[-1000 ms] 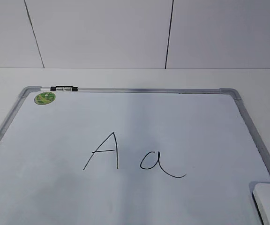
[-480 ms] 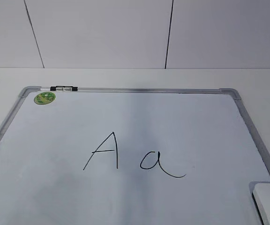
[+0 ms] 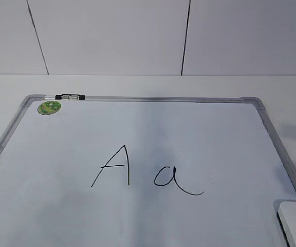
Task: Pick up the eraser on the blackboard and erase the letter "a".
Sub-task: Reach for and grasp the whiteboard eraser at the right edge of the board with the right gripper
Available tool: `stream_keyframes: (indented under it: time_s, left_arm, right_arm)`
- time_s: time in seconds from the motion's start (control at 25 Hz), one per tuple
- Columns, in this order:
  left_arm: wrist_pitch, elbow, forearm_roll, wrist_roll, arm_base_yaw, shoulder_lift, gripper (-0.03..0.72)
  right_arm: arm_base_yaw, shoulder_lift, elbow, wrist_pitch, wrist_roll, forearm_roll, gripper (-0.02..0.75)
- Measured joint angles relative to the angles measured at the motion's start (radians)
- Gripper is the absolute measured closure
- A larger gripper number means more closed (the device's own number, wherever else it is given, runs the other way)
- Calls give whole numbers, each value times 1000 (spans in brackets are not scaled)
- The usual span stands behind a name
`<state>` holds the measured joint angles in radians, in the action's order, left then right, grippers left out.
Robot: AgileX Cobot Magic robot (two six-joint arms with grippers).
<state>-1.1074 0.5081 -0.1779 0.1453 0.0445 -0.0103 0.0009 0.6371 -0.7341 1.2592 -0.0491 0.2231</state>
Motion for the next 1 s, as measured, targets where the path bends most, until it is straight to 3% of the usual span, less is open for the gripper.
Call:
stream_keyframes:
  time_s: [0.68, 1.0]
  left_arm:
    - [0, 0, 0, 0, 0, 0, 453]
    - [0, 0, 0, 0, 0, 0, 453]
  right_arm:
    - [0, 133, 0, -5, 21, 10, 159]
    - [0, 201, -7, -9, 21, 69, 159]
